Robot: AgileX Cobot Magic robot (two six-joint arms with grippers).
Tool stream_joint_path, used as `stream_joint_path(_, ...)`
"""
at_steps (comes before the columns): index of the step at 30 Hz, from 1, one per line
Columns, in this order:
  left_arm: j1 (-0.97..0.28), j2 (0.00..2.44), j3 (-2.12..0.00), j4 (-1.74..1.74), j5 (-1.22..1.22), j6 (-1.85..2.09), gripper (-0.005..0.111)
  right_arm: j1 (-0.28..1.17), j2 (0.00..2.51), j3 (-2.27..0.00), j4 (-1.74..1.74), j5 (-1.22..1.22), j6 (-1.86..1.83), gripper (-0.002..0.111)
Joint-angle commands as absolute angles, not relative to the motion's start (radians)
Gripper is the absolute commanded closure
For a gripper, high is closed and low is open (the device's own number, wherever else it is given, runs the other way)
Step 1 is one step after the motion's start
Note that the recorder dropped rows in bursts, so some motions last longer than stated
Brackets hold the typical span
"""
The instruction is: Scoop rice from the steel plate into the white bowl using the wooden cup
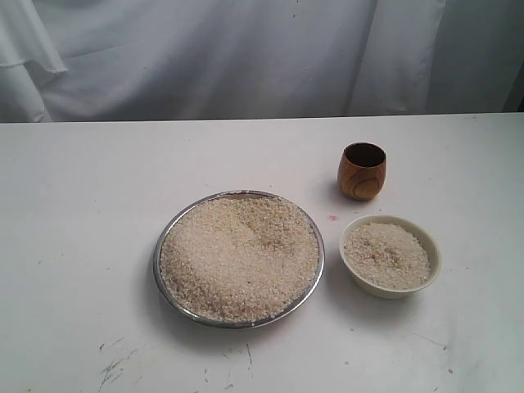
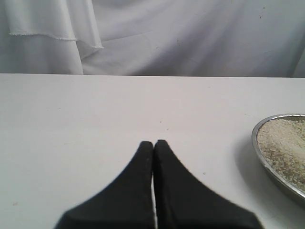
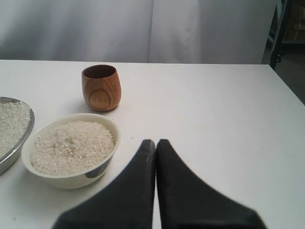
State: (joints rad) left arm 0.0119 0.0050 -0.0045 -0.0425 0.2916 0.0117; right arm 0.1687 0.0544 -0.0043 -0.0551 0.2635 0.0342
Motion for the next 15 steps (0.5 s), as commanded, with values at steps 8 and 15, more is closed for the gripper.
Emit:
stream_joint_path(8,0.01,0.0,0.0,-0.043,0.285,0.009,0.107,0.173,0.016,0.0,-0.035,0.321,0.008,0.108)
stream_joint_path(15,0.01,0.0,0.0,-0.043,0.285,0.009,0.107,0.136,0.0,0.0,-0.035,0.325,-0.027,0.108)
